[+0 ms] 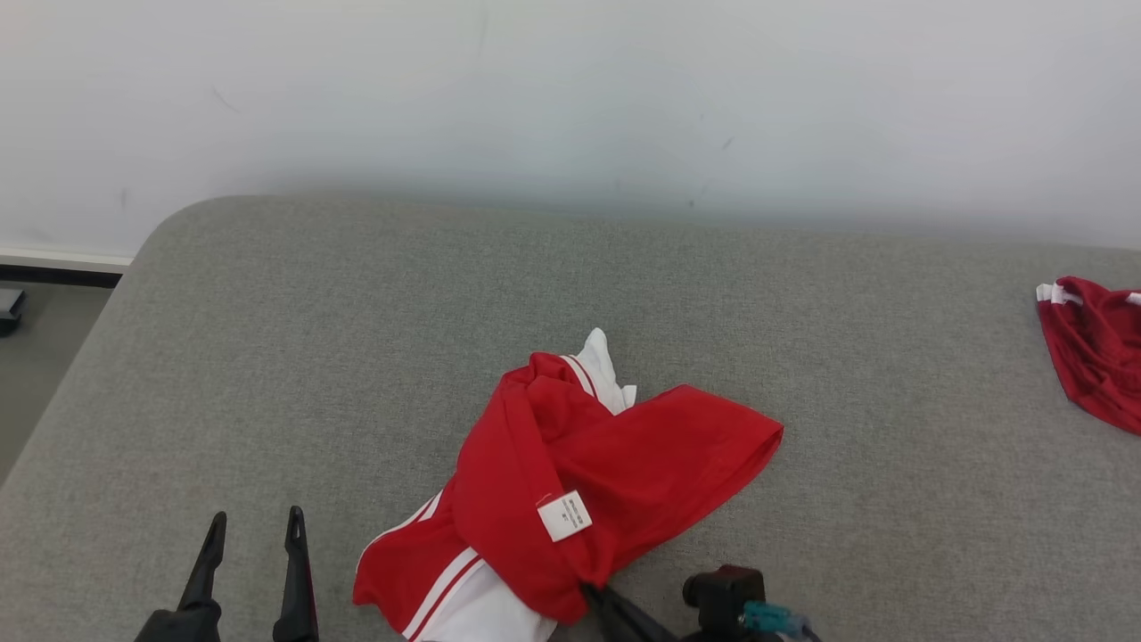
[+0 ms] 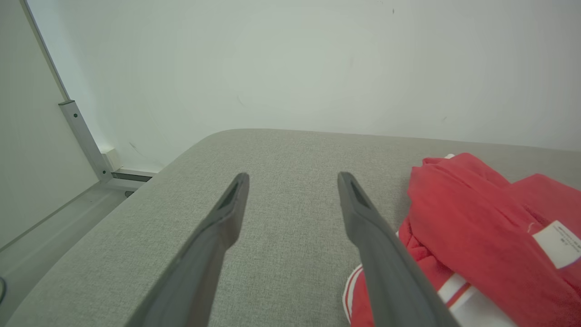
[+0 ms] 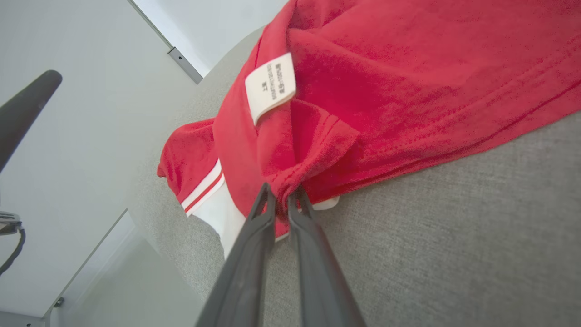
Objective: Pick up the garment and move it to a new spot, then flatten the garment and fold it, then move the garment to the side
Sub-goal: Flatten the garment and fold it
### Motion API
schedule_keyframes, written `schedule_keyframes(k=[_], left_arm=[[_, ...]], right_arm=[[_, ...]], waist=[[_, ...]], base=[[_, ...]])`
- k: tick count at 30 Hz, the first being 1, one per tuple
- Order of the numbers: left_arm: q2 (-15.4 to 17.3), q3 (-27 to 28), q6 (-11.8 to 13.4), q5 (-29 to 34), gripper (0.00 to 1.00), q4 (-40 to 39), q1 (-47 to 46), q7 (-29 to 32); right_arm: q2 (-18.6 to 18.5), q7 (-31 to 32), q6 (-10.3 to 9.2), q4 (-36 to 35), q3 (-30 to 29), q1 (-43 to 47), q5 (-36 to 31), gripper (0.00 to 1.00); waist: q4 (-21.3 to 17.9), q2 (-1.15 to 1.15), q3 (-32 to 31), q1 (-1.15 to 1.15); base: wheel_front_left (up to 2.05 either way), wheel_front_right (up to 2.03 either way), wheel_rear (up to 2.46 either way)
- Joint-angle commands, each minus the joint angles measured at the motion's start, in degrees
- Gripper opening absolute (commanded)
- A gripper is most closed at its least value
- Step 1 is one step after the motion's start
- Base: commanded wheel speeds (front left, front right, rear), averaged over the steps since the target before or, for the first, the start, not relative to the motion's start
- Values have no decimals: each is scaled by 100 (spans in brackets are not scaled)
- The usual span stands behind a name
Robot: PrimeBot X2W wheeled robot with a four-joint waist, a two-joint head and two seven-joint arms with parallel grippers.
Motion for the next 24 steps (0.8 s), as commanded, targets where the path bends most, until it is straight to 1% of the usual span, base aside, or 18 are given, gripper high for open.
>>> schedule_keyframes(k=[1,3,6,11,12,15,20,24], left_arm=[[-23,28,-26,29,100,23,-46,-19],[-52,65,-33,43,100,32,-20,-19],[-76,136,-78,52,100,48,41,-19],[-160,227,-138,94,100,46,129,-19],[-160,227,-138,94,100,46,129,-19],[-208,271,-173,124,100,77,125,-19],[-311,322,-242,193,100,81,154,-19],[-384,358,-293,242,100,61,130,-19]], right_arm=[[15,-121,-13,77,-14,-150,27,0],[-61,-251,-13,111,-121,-318,33,0],[-302,-349,-13,-17,-425,-540,-41,0],[-795,-368,-13,-606,-1045,-843,-296,0],[-795,-368,-13,-606,-1045,-843,-296,0],[-1063,-369,-13,-953,-1441,-900,-478,0],[-1331,-361,-13,-1314,-1893,-955,-675,0],[-1482,-228,-13,-1532,-2071,-1072,-781,0]], waist=[[-2,0,-12,0],[-16,0,-23,0],[-52,0,-59,0],[-133,0,-114,0],[-133,0,-114,0],[-166,0,-153,0],[-179,0,-187,0],[-156,0,-112,0]], base=[[0,0,0],[0,0,0],[0,0,0],[0,0,0],[0,0,0],[0,0,0],[0,0,0],[0,0,0]])
